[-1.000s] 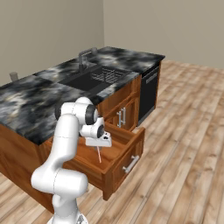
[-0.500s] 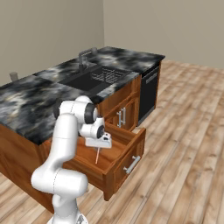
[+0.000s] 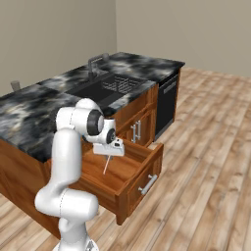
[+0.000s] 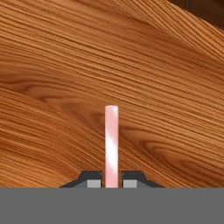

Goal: Take a straw from the drawer in front and place it inside the glass cup on the dining counter.

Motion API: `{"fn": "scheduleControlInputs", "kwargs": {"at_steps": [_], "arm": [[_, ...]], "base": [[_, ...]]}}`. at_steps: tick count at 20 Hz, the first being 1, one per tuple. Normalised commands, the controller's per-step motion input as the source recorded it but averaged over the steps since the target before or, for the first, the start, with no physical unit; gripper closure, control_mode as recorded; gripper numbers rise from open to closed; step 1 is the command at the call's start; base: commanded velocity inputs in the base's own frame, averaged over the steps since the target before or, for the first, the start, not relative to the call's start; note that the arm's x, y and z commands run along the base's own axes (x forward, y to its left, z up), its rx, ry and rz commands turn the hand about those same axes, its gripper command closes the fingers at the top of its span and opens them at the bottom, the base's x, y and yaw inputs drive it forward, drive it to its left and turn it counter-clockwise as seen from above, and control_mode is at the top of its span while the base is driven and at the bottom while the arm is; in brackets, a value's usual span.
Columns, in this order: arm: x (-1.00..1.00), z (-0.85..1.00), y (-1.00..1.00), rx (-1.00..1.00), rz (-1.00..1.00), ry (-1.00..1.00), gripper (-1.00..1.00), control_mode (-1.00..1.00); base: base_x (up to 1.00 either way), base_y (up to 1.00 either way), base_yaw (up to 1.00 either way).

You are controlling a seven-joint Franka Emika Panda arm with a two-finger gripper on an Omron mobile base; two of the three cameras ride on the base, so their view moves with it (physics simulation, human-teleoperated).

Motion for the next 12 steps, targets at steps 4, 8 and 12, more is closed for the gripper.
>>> {"fn": "scheduleControlInputs", "kwargs": {"at_steps": [4, 8, 12], "arm": [[-0.06, 0.98, 0.00, 0.00, 0.00, 0.00, 1.00, -1.00], [-0.20, 0.98, 0.00, 0.00, 0.00, 0.00, 1.00, -1.00], [-0.56, 0.88, 0.00, 0.00, 0.00, 0.00, 1.00, -1.00]], "base": [[0.00, 0.00, 0.00], [0.00, 0.00, 0.00], [0.00, 0.00, 0.00]]}}
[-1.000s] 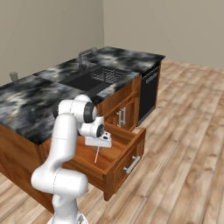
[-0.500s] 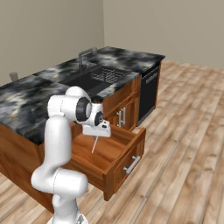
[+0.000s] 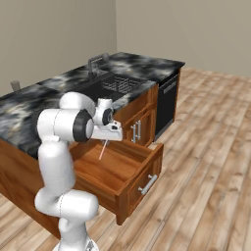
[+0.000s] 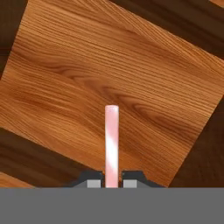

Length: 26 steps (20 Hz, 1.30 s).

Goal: Take a straw from the drawer in front and place it inside the glass cup on the dining counter.

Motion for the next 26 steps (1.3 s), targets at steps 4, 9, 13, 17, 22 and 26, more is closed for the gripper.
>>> {"fn": "scheduleControlInputs", "kwargs": {"at_steps": [4, 9, 13, 17, 22, 26], "arm": [[-0.81, 0.77, 0.00, 0.00, 0.00, -0.14, 1.00, -1.00], [-0.80, 0.80, 0.00, 0.00, 0.00, -0.16, 1.00, -1.00], [-0.70, 0.78, 0.00, 0.00, 0.00, -0.12, 1.00, -1.00], [-0.70, 0.55, 0.00, 0.00, 0.00, -0.08, 1.00, -1.00], [-0.63, 0.20, 0.00, 0.00, 0.00, -0.03, 1.00, -1.00], [-0.58, 0.09, 0.00, 0.00, 0.00, -0.04, 1.00, -1.00]], "base": [[0.00, 0.00, 0.00], [0.00, 0.00, 0.00], [0.00, 0.00, 0.00], [0.00, 0.00, 0.00], [0.00, 0.00, 0.00], [0.00, 0.00, 0.00]]}}
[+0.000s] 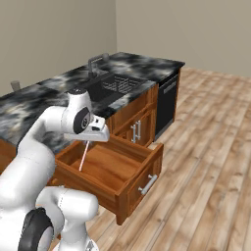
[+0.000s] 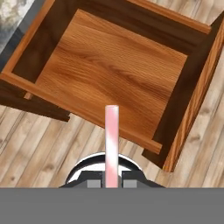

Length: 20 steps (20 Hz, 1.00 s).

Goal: Take a straw from the drawer in front and place it inside the glass cup on the dining counter.

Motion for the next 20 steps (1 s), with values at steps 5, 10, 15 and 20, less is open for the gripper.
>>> {"fn": "scheduleControlInputs", "kwargs": {"at_steps": [5, 10, 15, 20], "arm": [[-0.39, 0.00, 0.00, 0.00, 0.00, 0.00, 1.00, -1.00], [-0.39, 0.00, 0.00, 0.00, 0.00, 0.00, 1.00, -1.00], [-0.18, 0.00, 0.00, 0.00, 0.00, 0.00, 1.00, 1.00], [0.00, 0.00, 0.00, 0.00, 0.00, 0.00, 1.00, 1.00]], "base": [[0.00, 0.00, 0.00], [0.00, 0.00, 0.00], [-0.44, 0.00, 0.00], [-0.95, 0.06, 0.00]]}}
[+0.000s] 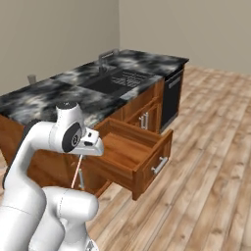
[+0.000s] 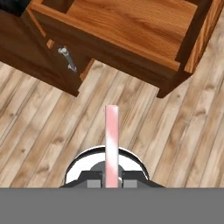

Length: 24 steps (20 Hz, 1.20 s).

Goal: Take a straw from the drawer in front and place it inside the glass cup on the dining counter.

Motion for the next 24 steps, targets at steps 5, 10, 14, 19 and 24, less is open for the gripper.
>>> {"fn": "scheduleControlInputs", "kwargs": {"at_steps": [5, 10, 14, 19, 24], "arm": [[0.00, 0.00, 0.00, 0.00, 0.00, 0.00, 1.00, 1.00], [0.00, 0.00, 0.00, 0.00, 0.00, 0.00, 1.00, 1.00], [0.00, 0.00, 0.00, 0.00, 0.00, 0.00, 1.00, 1.00], [0.00, 0.00, 0.00, 0.00, 0.00, 0.00, 1.00, 1.00], [0.00, 0.00, 0.00, 0.00, 0.00, 0.00, 1.00, 1.00]], "base": [[-0.70, 0.43, 0.00], [-0.06, 0.95, -0.07], [0.00, 1.00, -0.21], [0.08, 1.00, -0.26], [0.13, 1.00, -0.28]]}}
